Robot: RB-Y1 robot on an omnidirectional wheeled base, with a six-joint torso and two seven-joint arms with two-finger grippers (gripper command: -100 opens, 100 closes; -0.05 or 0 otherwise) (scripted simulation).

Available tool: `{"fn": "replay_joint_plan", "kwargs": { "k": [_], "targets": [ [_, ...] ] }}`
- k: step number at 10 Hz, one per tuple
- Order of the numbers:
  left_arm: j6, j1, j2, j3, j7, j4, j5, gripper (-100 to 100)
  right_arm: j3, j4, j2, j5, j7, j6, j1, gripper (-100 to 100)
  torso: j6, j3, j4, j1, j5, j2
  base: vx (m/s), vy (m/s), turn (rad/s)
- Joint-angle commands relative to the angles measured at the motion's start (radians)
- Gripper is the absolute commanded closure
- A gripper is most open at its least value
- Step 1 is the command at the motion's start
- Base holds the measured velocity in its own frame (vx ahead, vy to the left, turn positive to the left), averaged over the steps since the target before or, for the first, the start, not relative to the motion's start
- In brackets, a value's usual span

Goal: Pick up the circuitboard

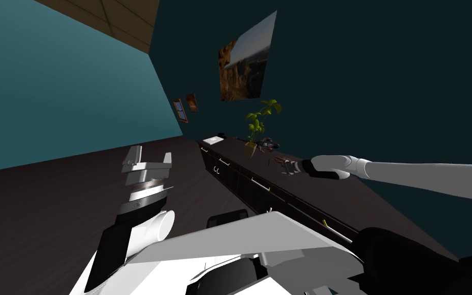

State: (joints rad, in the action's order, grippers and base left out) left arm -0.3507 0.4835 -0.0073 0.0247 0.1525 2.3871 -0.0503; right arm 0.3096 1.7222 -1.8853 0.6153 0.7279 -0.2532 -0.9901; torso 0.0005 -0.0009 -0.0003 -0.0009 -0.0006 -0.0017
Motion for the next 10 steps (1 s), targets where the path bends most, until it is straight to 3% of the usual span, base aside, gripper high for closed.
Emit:
{"fn": "replay_joint_plan", "kwargs": {
  "k": [1,2,5,7,8,9,10],
  "targets": [
    [0.0,0.0,0.0,0.0,0.0,0.0,0.0,0,-0.012,-0.017,-0.05,-0.005,0.019,-0.004,-0.012,-100,0.0,0.0,0.0,0.0,0.0,0.0,0.012,-0.019,0.166],
    [0.0,0.0,0.0,0.0,0.0,0.0,0.0,0,-0.012,-0.017,-0.056,-0.005,0.019,-0.004,-0.012,-100,0.001,0.0,0.0,0.0,0.0,0.0,0.006,-0.012,0.002],
    [0.0,0.0,0.0,0.0,0.0,0.0,0.0,0,-0.026,-0.091,-0.157,0.013,0.063,-0.034,-0.083,-100,0.001,0.0,0.0,0.0,0.0,0.0,0.01,-0.02,0.194],
    [0.0,0.0,0.0,0.0,0.0,0.0,0.0,0,-0.026,-0.091,-0.191,0.013,0.063,-0.034,-0.083,-100,0.001,0.0,0.0,-0.001,0.0,-0.001,0.01,-0.022,0.06],
    [0.0,0.0,0.0,0.0,0.0,0.0,0.0,0,-0.034,-0.126,-0.23,0.02,0.083,-0.05,-0.118,-100,0.001,0.0,0.0,0.0,0.0,0.0,0.01,-0.013,0.199],
    [0.0,0.0,0.0,0.0,0.0,0.0,0.0,0,-0.034,-0.126,-0.253,0.02,0.083,-0.05,-0.117,-100,0.0,0.0,0.0,0.0,0.0,0.0,0.01,-0.021,0.136],
    [0.0,0.0,0.0,0.0,0.0,0.0,0.0,0,-0.043,-0.16,-0.284,0.026,0.101,-0.065,-0.143,-100,0.001,0.0,0.0,0.0,0.0,0.0,0.012,-0.029,0.173]
  ]
}}
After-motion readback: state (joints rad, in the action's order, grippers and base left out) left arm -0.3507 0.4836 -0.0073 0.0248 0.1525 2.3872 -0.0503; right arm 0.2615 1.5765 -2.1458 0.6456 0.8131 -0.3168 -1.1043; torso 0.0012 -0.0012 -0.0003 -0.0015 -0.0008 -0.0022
